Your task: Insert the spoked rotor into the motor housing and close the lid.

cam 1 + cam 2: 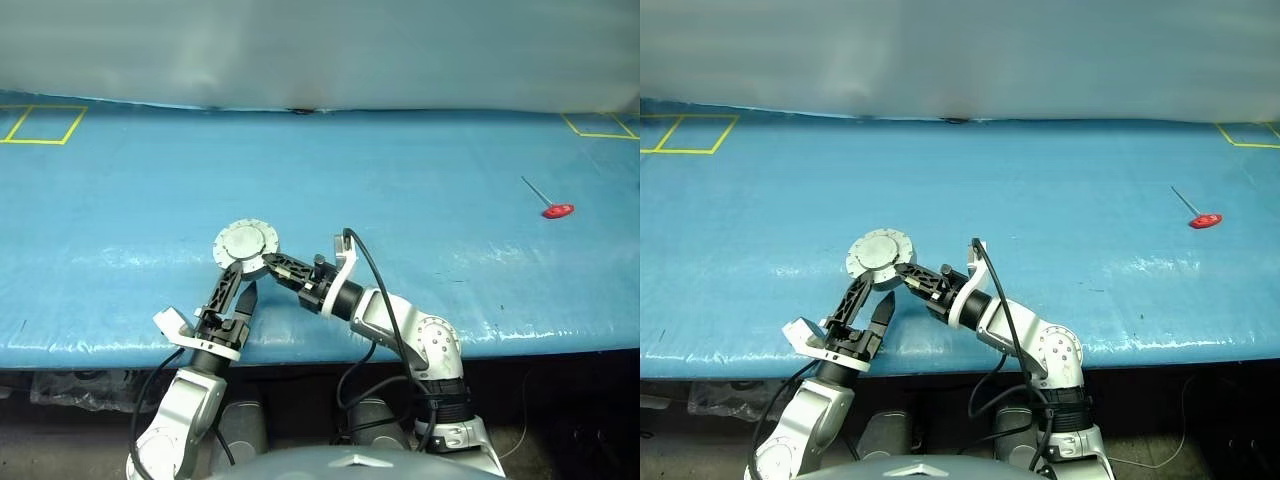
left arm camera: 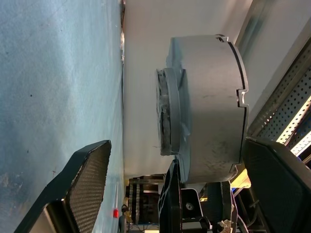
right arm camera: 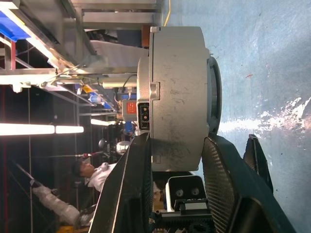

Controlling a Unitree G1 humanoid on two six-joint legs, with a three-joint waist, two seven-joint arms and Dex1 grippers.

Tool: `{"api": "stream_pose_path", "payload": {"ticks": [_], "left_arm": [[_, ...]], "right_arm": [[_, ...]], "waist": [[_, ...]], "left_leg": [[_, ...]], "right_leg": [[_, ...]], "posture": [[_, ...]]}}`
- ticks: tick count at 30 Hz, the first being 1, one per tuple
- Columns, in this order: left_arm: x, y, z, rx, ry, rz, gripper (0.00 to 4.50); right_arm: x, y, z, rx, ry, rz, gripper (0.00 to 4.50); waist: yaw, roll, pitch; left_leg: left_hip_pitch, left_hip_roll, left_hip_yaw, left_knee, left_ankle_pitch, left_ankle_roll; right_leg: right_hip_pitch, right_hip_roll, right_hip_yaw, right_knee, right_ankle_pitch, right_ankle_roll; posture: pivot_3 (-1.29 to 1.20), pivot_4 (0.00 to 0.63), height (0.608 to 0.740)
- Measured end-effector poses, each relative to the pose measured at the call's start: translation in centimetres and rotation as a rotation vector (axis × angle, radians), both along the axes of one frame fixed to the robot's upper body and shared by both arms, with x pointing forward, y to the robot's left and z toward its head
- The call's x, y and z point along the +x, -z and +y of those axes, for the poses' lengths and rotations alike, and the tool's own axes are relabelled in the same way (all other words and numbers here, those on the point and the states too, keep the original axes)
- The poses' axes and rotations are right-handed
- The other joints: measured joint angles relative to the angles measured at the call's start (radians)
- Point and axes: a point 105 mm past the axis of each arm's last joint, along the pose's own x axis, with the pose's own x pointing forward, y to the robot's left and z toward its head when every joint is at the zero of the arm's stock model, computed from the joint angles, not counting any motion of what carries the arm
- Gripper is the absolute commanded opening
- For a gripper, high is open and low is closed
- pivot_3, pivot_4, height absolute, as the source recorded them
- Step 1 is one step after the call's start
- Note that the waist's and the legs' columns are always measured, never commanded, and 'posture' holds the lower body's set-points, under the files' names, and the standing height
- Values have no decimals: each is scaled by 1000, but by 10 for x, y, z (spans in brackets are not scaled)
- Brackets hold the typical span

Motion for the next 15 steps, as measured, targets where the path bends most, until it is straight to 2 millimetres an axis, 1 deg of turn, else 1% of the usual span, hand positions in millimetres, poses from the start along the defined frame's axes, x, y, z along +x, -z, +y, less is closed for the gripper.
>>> {"api": "stream_pose_path", "payload": {"ticks": [7,15], "left_arm": [[0,-7,-1,5,5,-40,4500],[0,-10,3,3,-10,-64,4500]], "right_arm": [[-4,2,3,9,-17,0,1178],[-6,4,1,-3,-31,-8,1178]], "waist": [[0,0,0],[0,0,0]], "left_leg": [[0,0,0,0,0,0],[0,0,0,0,0,0]], "right_leg": [[0,0,0,0,0,0],[0,0,0,0,0,0]], "posture": [[0,150,740],[0,150,740]]}}
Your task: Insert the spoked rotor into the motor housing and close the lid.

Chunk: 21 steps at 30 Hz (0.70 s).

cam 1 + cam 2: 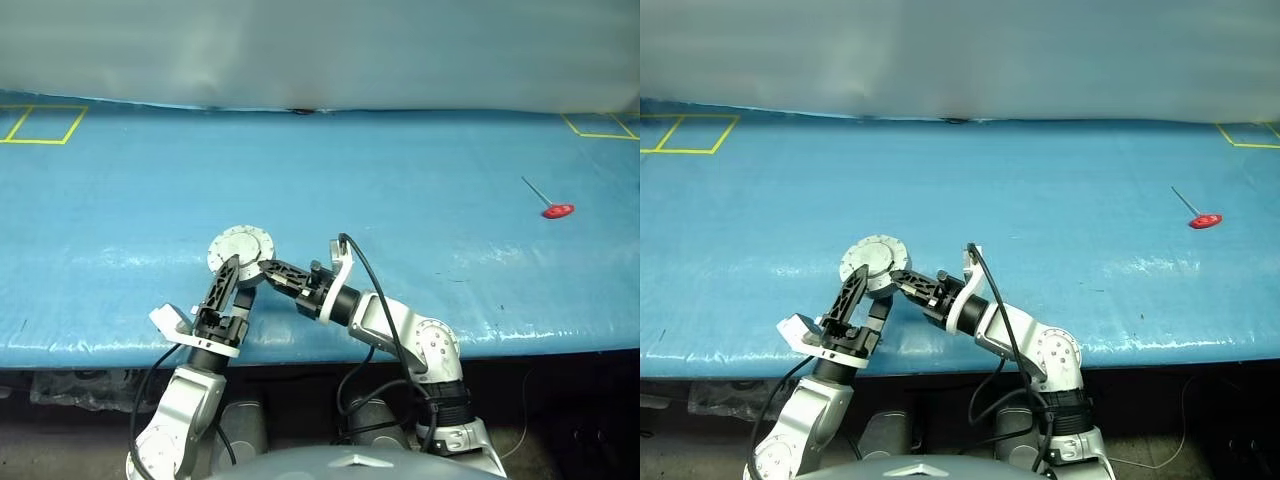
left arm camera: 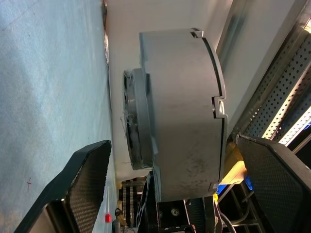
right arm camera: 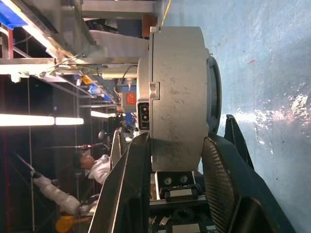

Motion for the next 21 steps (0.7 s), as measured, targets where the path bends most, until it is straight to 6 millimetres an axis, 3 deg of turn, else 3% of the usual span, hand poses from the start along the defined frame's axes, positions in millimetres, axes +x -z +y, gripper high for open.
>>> {"api": "stream_pose_path", "payload": {"ticks": [7,10,15,21], "left_arm": [[3,0,2,1,-4,-6,4500],[6,1,0,2,4,3,3947],[9,1,0,4,7,7,2410],[13,2,-1,6,7,15,2406]], "right_arm": [[-1,0,0,-3,-8,-3,1178],[-2,1,1,-4,-12,-3,1178],[-3,2,2,-11,-18,-2,1178],[-1,3,0,-15,-6,-1,1178]], "waist": [[0,0,0],[0,0,0],[1,0,0],[1,0,0]], "left_leg": [[0,0,0,0,0,0],[0,0,0,0,0,0],[0,0,0,0,0,0],[0,0,0,1,0,0]], "right_leg": [[0,0,0,0,0,0],[0,0,0,0,0,0],[1,0,0,0,0,0],[1,1,0,0,1,-1]], "posture": [[0,150,740],[0,150,740],[0,150,740],[0,150,740]]}}
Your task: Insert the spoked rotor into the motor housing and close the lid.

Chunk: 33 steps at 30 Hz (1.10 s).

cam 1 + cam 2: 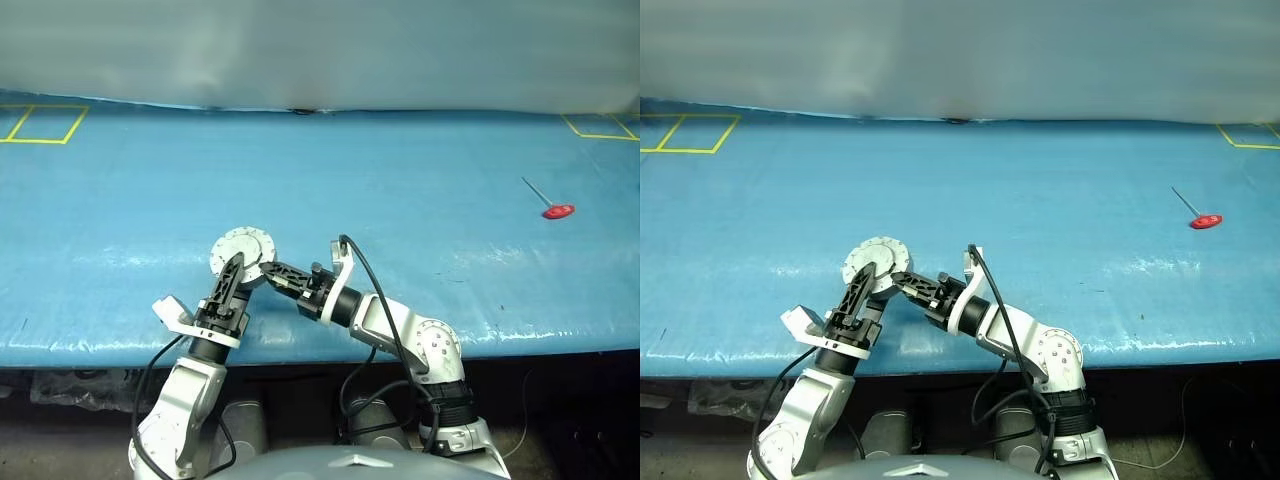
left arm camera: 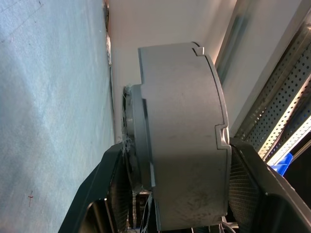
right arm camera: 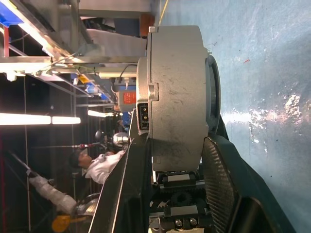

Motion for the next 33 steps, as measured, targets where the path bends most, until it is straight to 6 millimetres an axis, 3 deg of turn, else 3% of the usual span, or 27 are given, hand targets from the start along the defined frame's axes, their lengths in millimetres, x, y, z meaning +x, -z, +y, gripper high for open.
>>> {"api": "stream_pose_path", "payload": {"ticks": [13,16,23,33], "left_arm": [[3,-1,-1,1,-12,6,2406],[5,-1,-1,5,-13,9,2405],[12,9,16,51,-97,80,2405],[60,-2,48,155,-208,95,2405]], "right_arm": [[3,0,-2,-23,33,-72,1178],[4,-2,-6,-47,43,-136,2121],[-2,-7,-17,-224,9,-463,4438],[3,15,-25,-447,57,-696,4500]], "waist": [[1,0,0],[1,0,0],[5,0,0],[20,-1,0]], "left_leg": [[0,0,0,0,0,0],[0,0,0,0,0,0],[1,1,-1,1,0,0],[0,0,-3,6,0,0]], "right_leg": [[0,1,0,0,1,-1],[0,1,0,0,1,-1],[1,3,1,0,0,0],[4,6,3,1,2,0]], "posture": [[0,150,740],[0,150,740],[0,150,740],[0,150,740]]}}
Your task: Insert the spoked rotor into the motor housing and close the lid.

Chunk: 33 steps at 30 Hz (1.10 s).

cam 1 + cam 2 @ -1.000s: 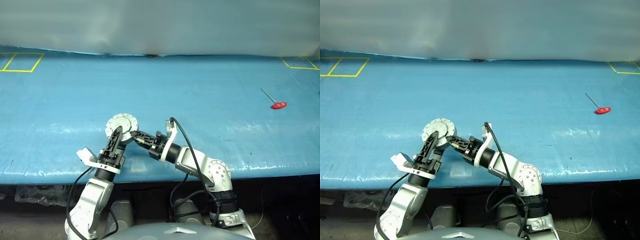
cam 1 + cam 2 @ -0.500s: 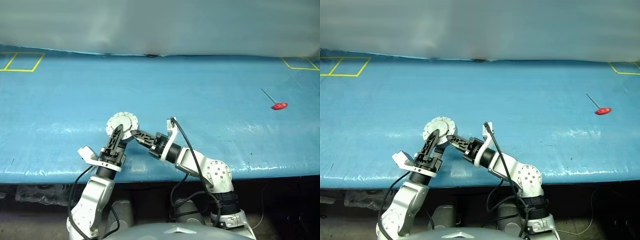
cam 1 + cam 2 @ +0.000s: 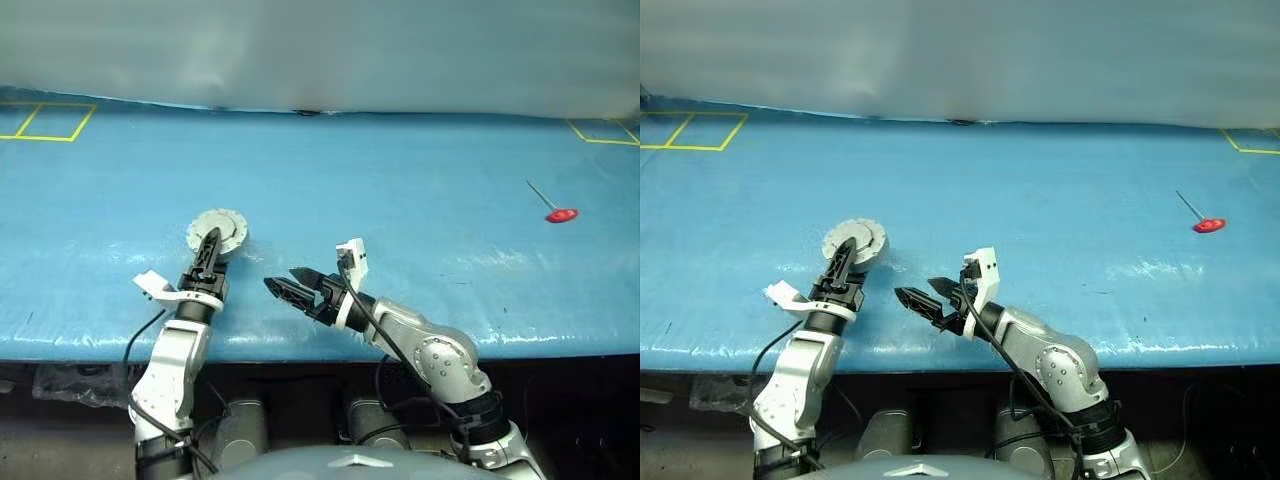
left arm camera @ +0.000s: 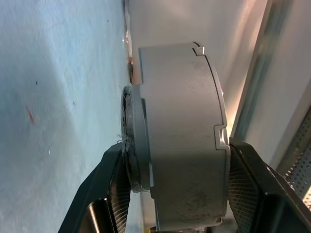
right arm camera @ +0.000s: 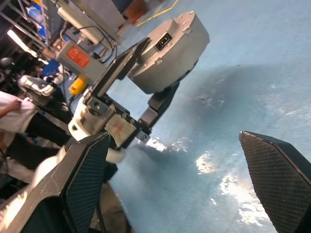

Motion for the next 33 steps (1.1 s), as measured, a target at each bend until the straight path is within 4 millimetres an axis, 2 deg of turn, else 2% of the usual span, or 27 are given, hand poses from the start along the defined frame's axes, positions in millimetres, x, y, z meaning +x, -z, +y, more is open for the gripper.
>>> {"api": "stream_pose_path", "payload": {"ticks": [7,12,17,24,33], "left_arm": [[47,-8,20,74,-29,28,2405],[77,-7,23,105,-22,71,2405],[100,-3,16,136,12,120,2405],[117,5,13,190,34,181,2405],[128,7,10,227,44,218,2405]], "right_arm": [[8,11,-6,-161,103,-229,4500],[4,17,-5,-193,107,-273,4500],[3,18,-3,-206,111,-283,4500],[2,22,-4,-228,109,-286,4500],[1,22,-2,-240,101,-294,4500]], "waist": [[6,-1,0],[6,-1,0],[6,-2,1],[5,-3,1],[5,-3,1]], "left_leg": [[0,0,-1,1,0,0],[0,-1,-1,2,0,0],[0,-1,-1,2,0,0],[0,-1,-2,1,0,-1],[0,-1,-2,1,0,-1]], "right_leg": [[2,1,0,-1,2,2],[3,1,0,-1,2,2],[3,1,0,-1,3,2],[2,1,0,-1,5,6],[3,1,0,-1,5,7]], "posture": [[0,150,740],[0,150,740],[0,150,740],[0,150,740],[0,150,740]]}}
